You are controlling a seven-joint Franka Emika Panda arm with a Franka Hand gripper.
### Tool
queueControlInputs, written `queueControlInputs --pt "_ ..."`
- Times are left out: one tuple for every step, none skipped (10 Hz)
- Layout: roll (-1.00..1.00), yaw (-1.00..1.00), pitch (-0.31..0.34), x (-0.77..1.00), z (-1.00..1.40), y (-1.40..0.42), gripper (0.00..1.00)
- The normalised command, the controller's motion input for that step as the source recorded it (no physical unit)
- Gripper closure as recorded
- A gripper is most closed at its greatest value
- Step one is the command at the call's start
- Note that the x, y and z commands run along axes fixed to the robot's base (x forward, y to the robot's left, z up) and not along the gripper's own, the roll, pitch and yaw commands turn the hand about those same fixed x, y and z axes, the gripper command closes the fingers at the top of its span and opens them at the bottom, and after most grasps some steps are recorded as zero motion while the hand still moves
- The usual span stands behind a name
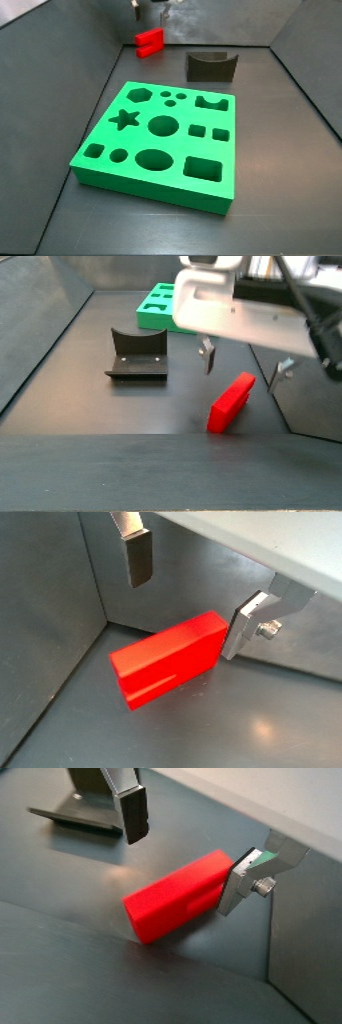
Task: Pick up the double-square object. Move up. Rotate the double-square object. Place the double-square object on the fixture. Regrasp the double-square object. Move to above the board. Insert the double-square object.
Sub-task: Pick up the double-square object.
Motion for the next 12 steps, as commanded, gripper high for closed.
queueControlInputs --pt "0.07 -0.35 -0.173 -0.11 -0.78 0.08 0.0" --pt "0.07 -0.31 -0.203 -0.09 -0.74 0.07 0.0" --pt "0.04 -0.3 -0.186 0.0 -0.74 0.1 0.0" --pt "0.0 -0.35 -0.16 0.17 -0.67 0.22 0.0" --pt "0.0 -0.33 -0.124 0.25 -0.62 0.29 0.0" --pt "0.0 -0.29 -0.149 0.23 -0.66 0.22 0.0" --pt "0.0 -0.23 -0.167 0.17 -0.71 0.12 0.0" --pt "0.03 -0.17 -0.189 0.14 -0.73 0.0 0.0" --pt "0.05 -0.11 -0.177 0.08 -0.7 0.0 0.0" --pt "0.06 -0.03 -0.116 0.07 -0.52 0.0 0.0" --pt "0.0 -0.02 -0.089 0.0 -0.07 0.04 0.0" --pt "0.0 0.0 0.0 0.0 0.0 0.0 0.0"
